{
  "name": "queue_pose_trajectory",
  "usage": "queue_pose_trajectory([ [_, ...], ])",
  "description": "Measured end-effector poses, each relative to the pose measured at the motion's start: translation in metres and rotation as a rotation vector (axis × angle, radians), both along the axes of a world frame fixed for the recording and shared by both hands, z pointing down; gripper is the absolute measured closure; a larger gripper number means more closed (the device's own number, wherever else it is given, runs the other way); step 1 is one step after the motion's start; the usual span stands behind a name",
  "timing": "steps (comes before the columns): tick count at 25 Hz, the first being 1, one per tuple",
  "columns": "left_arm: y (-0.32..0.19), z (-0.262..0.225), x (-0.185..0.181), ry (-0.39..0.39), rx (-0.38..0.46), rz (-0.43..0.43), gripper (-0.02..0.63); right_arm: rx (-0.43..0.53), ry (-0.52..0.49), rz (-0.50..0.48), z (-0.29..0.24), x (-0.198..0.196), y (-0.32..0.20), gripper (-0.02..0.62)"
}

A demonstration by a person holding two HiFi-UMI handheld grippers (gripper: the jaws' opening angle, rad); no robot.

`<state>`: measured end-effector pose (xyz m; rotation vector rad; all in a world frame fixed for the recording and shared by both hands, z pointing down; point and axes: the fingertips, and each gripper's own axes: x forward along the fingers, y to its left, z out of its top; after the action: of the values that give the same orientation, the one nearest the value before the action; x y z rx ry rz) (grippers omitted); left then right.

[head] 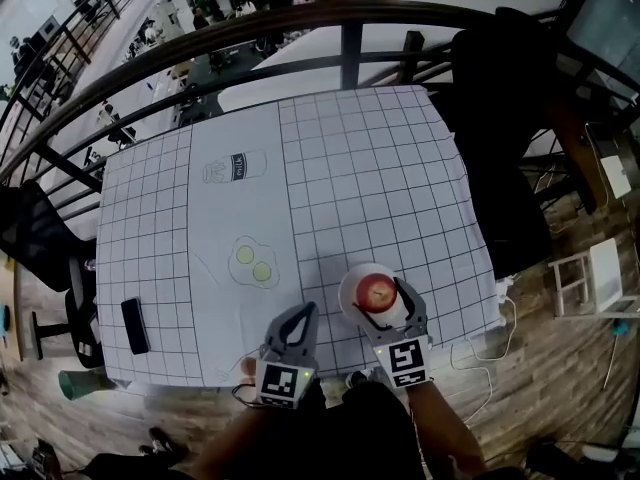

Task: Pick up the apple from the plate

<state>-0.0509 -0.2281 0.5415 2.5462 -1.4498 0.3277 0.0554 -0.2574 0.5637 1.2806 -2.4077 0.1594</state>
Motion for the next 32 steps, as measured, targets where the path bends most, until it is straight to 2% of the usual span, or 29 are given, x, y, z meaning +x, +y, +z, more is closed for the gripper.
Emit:
queue_pose_trajectory([
  [18, -0.004, -0.065, 0.001, 0.023, 0.117, 0.029, 0.595, 0.247, -0.087, 0.012, -0.145, 0.01, 0.021, 0.187],
  [21, -0.004, -0.079, 0.002, 0.082, 0.094, 0.026, 0.595, 0.314, -0.125, -0.003, -0.165, 0.009, 0.026, 0.187],
  [24, -0.006, -0.095, 0.0, 0.161, 0.075, 0.005, 0.595, 0.336, -0.126, -0.004, -0.175, 0.01, 0.03, 0.187],
  [28, -0.004, -0.111, 0.002, 0.127, 0.121, 0.011, 0.595, 0.381, -0.161, 0.009, -0.189, 0.011, 0.034, 0.187],
  [32, -0.003, -0.119, 0.007, 0.126, 0.153, 0.021, 0.595, 0.395, -0.189, 0.027, -0.196, 0.016, 0.038, 0.187],
])
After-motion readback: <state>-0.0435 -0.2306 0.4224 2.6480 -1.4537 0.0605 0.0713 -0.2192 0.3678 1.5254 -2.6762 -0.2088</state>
